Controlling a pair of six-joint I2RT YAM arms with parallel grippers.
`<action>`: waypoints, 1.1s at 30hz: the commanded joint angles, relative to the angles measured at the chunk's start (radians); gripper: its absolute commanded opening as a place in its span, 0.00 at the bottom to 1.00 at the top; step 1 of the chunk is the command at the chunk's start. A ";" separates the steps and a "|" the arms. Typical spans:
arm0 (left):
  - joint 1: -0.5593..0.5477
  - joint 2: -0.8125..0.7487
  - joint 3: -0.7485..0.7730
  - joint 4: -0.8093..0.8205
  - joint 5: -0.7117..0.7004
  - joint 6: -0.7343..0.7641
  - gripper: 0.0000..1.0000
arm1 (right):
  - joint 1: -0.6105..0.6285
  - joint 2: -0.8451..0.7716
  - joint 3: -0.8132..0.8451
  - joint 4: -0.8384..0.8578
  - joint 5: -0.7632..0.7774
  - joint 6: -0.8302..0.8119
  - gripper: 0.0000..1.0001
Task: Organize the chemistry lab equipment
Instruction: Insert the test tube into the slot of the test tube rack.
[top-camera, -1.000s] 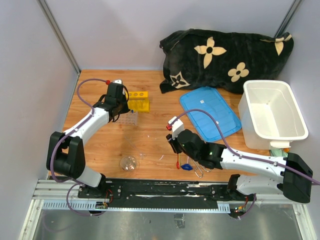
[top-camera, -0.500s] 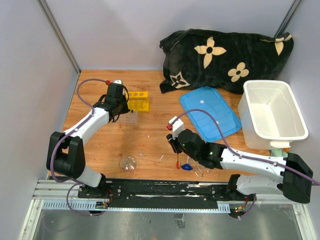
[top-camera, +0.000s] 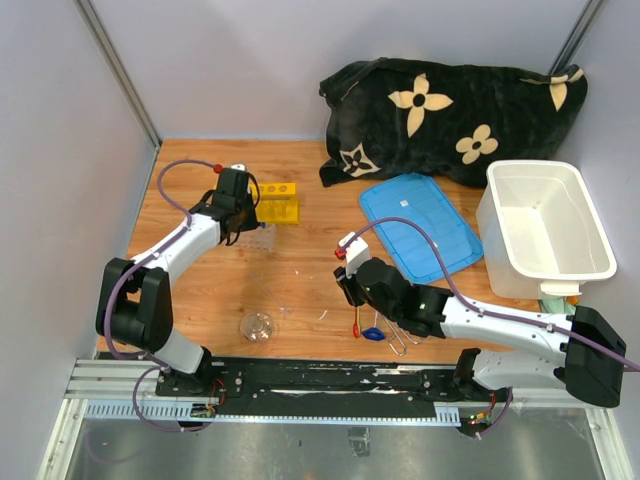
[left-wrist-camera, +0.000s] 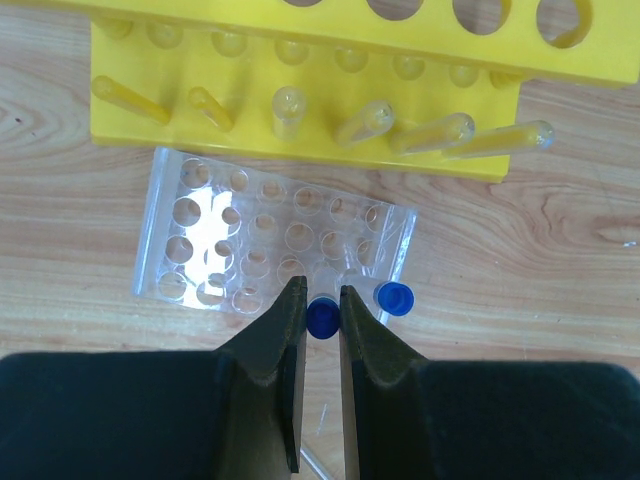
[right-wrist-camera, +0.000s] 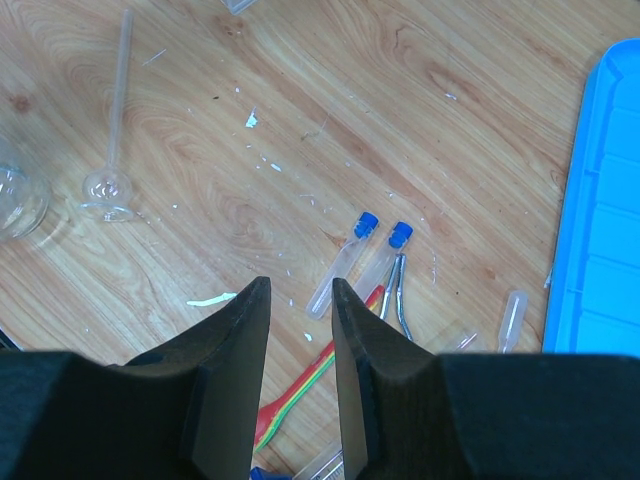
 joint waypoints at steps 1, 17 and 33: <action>-0.014 0.030 0.021 0.006 -0.005 0.001 0.05 | -0.015 -0.015 -0.016 0.020 -0.001 0.018 0.32; -0.026 -0.074 0.034 0.048 -0.001 -0.015 0.51 | -0.019 -0.010 -0.015 0.019 -0.017 0.024 0.32; -0.026 -0.540 -0.126 0.013 0.185 -0.190 0.51 | -0.136 0.101 0.052 -0.158 -0.060 0.144 0.33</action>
